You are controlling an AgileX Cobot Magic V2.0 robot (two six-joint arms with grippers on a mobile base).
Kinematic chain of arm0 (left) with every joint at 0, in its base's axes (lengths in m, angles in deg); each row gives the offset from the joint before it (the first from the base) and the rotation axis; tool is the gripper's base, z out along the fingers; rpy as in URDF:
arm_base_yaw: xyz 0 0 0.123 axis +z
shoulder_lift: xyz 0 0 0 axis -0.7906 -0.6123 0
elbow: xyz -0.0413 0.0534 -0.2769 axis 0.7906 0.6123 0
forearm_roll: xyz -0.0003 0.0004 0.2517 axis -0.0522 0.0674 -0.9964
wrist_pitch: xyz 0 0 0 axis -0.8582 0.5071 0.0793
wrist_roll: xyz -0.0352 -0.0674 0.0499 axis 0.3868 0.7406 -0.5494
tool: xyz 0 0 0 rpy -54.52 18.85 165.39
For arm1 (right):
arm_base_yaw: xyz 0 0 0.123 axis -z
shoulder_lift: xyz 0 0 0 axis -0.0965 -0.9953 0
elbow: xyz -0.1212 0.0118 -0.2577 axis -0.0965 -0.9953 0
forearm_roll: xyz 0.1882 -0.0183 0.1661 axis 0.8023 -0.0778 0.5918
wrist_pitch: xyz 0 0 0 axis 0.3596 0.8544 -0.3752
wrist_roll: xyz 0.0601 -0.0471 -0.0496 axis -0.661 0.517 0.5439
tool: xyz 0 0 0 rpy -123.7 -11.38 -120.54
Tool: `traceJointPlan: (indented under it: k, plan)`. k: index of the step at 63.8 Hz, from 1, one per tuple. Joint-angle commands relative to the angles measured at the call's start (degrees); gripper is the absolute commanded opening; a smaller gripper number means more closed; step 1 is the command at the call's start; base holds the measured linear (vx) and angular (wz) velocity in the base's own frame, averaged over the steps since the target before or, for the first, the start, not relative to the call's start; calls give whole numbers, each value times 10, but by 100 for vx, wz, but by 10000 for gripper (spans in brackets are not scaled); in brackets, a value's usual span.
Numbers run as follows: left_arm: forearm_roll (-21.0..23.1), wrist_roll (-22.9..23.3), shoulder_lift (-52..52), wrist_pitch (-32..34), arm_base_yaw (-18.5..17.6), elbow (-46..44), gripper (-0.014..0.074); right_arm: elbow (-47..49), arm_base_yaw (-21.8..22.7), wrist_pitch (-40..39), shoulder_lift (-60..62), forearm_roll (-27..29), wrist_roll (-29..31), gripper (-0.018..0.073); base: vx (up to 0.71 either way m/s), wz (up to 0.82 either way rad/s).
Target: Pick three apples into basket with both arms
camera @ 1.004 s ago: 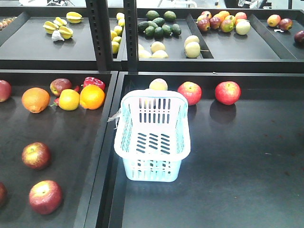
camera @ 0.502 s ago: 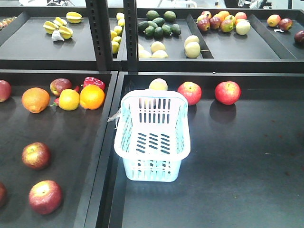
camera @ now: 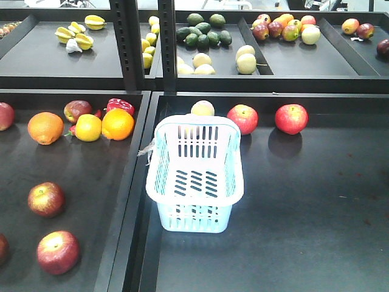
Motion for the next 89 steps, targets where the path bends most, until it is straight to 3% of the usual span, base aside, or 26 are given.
traceJointPlan:
  k: [1, 11, 27, 41, 46, 50, 57, 65, 69, 76, 89]
  plan:
    - [33, 31, 8, 40, -4, 13, -6, -8, 3, -42, 6, -2, 4, -4, 0, 0]
    - [152, 138, 8, 40, -4, 13, -6, -8, 3, -42, 6, -2, 4, -4, 0, 0]
    - [284, 211, 8, 43, -4, 8, -6, -8, 3, -42, 6, -2, 4, -4, 0, 0]
    - [539, 312, 8, 77, -4, 8, -6, -8, 3, -42, 6, -2, 4, -4, 0, 0]
    - [628, 323, 8, 71, -4, 0, -6, -8, 3, -42, 6, -2, 4, -4, 0, 0]
    - [659, 317, 8, 53, -4, -22, -6, -8, 3, -42, 6, -2, 4, -4, 0, 0]
    - [660, 264, 8, 9, -4, -95, -6, -8, 3, -42, 6, -2, 4, -4, 0, 0]
    - [660, 123, 3, 2, -4, -198, -6, -8, 3, -42, 6, -2, 4, -4, 0, 0]
    - [660, 13, -12, -6, -4, -252, -6, -8, 3, -42, 6, -2, 4, -4, 0, 0]
    - [663, -122, -60, -59, -4, -321, -6, -8, 3, -42, 6, -2, 4, -4, 0, 0]
    - [672, -280, -202, -193, -4, -416, -6, -8, 3, -42, 6, -2, 4, -4, 0, 0]
